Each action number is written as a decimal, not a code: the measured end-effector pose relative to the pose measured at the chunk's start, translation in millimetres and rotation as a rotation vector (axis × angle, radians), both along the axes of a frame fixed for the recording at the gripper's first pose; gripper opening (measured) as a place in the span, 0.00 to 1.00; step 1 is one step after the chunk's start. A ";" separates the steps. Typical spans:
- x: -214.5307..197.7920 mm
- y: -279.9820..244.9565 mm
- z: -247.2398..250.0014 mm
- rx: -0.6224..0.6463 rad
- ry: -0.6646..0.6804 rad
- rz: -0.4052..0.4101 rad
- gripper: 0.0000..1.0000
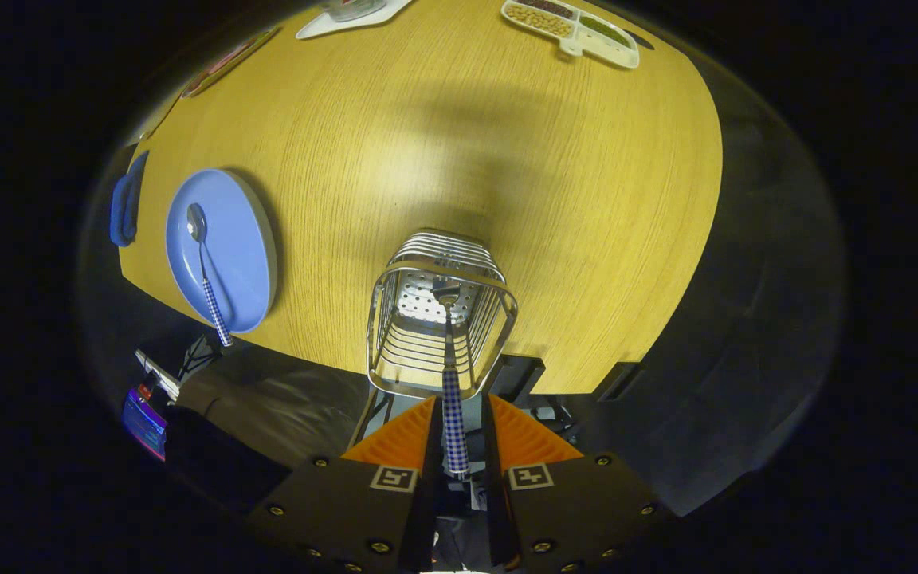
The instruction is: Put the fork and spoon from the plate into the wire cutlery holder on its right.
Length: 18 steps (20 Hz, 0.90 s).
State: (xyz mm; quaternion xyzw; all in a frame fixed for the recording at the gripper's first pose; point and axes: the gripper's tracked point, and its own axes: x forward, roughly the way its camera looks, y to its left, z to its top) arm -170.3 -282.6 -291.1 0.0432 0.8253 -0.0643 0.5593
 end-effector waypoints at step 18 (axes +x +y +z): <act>16.8 179.6 37.1 0.080 -0.360 0.099 0.27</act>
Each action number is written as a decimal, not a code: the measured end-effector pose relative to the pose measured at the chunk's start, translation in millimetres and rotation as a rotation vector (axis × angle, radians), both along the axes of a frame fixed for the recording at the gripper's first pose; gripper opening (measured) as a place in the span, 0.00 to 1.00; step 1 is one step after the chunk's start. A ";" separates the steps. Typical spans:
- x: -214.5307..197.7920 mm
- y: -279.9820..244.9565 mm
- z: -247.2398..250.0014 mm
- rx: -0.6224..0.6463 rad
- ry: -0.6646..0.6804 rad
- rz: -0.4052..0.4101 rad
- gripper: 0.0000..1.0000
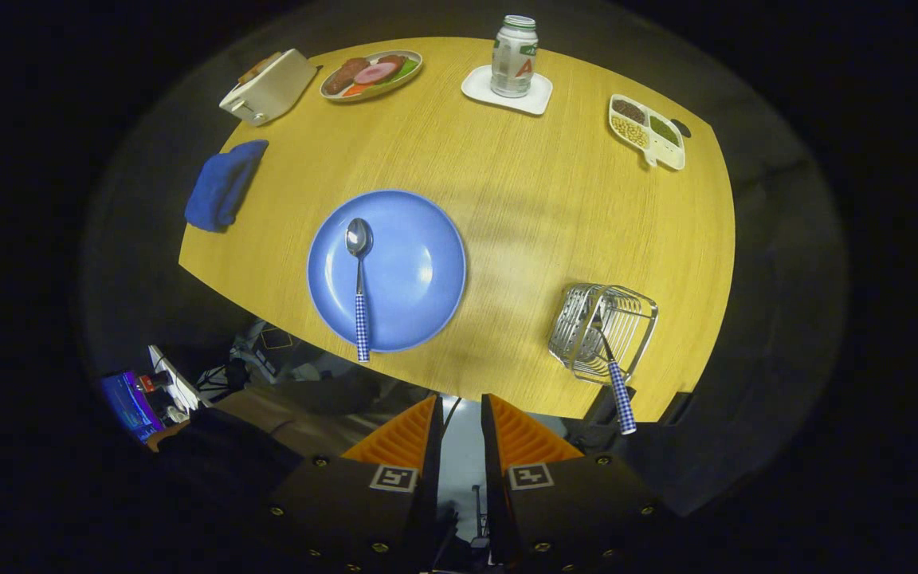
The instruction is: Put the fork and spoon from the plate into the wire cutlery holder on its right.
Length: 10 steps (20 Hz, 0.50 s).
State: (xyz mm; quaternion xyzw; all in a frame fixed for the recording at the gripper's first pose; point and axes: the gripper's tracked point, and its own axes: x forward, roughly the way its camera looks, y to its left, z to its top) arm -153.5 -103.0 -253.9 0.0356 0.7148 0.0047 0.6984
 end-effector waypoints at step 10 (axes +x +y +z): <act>25.2 70.1 -59.3 0.019 -0.041 0.068 0.27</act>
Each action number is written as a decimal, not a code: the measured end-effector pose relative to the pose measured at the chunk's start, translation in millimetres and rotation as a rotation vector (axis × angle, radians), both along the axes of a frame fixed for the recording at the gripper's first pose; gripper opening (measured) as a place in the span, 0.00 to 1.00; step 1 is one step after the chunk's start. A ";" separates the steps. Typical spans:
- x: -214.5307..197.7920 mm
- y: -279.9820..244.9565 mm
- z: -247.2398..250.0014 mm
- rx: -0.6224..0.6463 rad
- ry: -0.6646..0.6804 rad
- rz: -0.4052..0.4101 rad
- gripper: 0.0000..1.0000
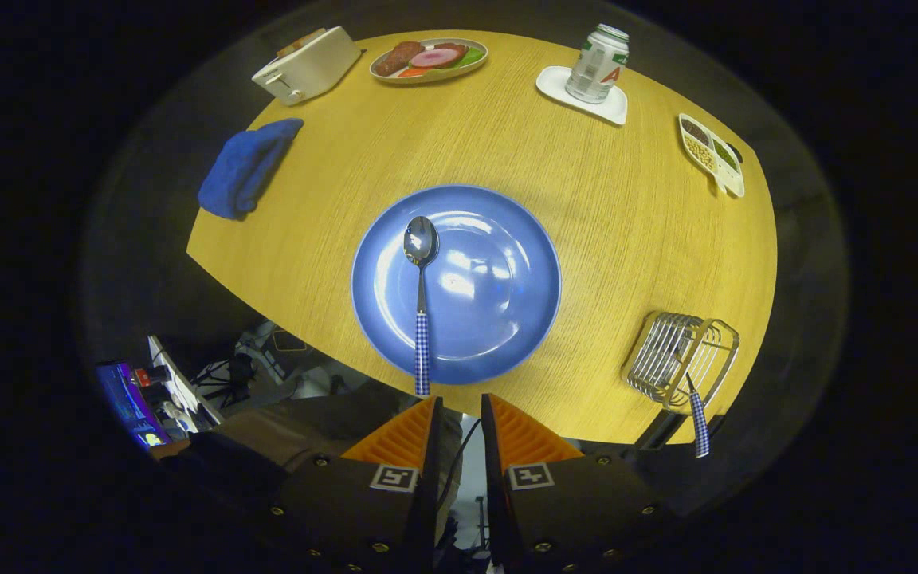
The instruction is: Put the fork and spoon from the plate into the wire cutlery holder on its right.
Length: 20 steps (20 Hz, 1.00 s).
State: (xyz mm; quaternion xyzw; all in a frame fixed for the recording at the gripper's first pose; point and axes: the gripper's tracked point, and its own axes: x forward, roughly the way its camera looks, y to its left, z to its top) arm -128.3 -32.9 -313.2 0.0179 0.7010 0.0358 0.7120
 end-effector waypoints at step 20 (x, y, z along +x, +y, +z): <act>10.9 40.3 -77.6 -0.004 0.095 0.013 0.27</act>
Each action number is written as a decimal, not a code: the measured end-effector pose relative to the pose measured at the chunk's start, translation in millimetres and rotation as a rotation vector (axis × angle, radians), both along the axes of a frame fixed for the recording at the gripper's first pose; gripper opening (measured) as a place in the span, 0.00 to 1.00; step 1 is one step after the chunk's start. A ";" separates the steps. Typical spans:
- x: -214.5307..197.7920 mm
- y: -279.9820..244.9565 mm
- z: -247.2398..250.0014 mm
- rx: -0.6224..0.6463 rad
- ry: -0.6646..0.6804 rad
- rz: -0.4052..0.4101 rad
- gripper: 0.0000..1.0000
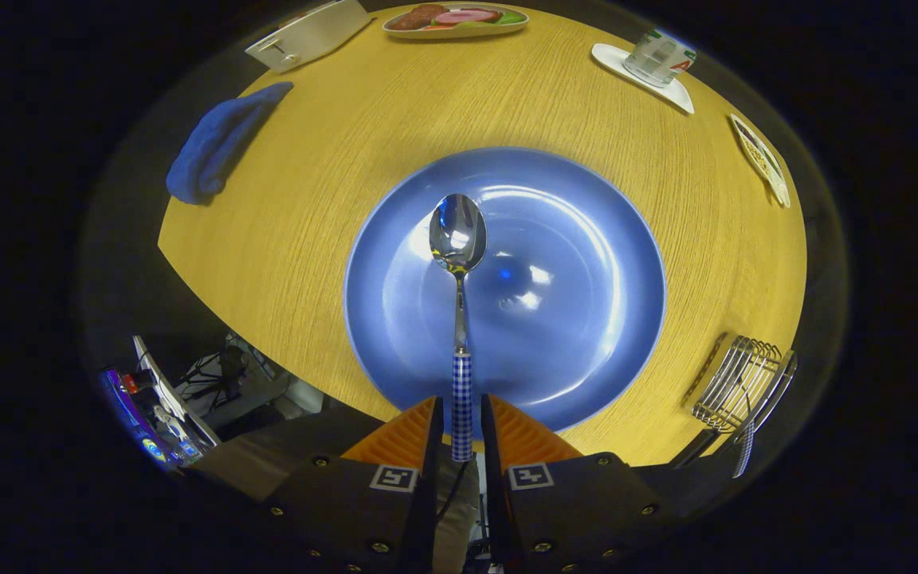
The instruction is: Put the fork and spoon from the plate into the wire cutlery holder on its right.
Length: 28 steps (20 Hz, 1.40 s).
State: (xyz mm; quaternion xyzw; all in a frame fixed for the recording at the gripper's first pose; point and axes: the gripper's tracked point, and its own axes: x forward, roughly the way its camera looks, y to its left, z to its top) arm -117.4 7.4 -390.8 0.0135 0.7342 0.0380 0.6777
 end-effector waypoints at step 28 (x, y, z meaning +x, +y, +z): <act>-29.5 -72.3 69.4 0.023 0.085 -0.026 0.02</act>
